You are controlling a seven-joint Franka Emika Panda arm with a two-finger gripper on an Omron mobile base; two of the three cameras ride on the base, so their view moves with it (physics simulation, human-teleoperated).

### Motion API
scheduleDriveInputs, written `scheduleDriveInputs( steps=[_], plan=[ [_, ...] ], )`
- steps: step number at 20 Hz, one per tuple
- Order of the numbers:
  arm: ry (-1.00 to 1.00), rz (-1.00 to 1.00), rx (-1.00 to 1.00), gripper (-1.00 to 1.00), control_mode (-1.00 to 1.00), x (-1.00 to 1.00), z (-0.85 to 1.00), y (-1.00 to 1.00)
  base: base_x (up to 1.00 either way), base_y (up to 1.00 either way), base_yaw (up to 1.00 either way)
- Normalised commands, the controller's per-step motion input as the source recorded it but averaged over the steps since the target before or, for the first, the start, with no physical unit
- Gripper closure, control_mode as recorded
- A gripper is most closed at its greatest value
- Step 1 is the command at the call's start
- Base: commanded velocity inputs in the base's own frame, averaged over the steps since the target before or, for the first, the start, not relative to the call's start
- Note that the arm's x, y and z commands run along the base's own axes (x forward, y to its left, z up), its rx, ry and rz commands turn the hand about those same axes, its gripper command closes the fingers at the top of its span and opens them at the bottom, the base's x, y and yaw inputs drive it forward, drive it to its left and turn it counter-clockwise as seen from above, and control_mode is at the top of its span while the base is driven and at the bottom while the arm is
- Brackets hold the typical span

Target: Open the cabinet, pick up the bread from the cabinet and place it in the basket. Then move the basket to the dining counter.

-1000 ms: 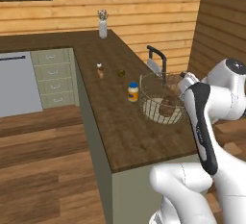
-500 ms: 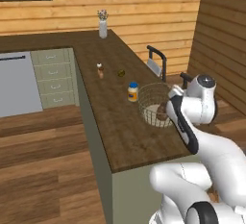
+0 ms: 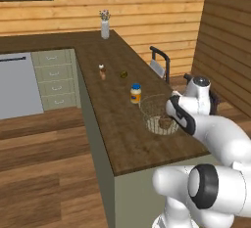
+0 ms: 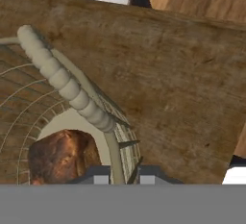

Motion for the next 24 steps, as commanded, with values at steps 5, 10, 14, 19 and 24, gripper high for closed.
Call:
scheduleDriveInputs(
  steps=[5, 10, 14, 19, 24],
  plan=[
    [0.02, 0.00, 0.00, -1.00, -1.00, 0.01, 0.00, -0.05, 0.00, 0.00, 0.00],
    [0.00, 0.00, 0.00, -1.00, -1.00, -0.10, 0.76, -0.02, 0.00, 0.00, 0.00],
    [-0.03, 0.02, -0.01, -1.00, -1.00, -0.50, 1.00, 0.19, 0.00, 0.00, 0.00],
    [-0.05, 0.13, -0.16, -1.00, -1.00, -0.61, 0.64, 0.93, 0.00, 0.00, 0.00],
    [-0.12, 0.16, -0.25, -1.00, -1.00, -0.70, 0.64, 1.00, 0.00, 0.00, 0.00]
  ],
)
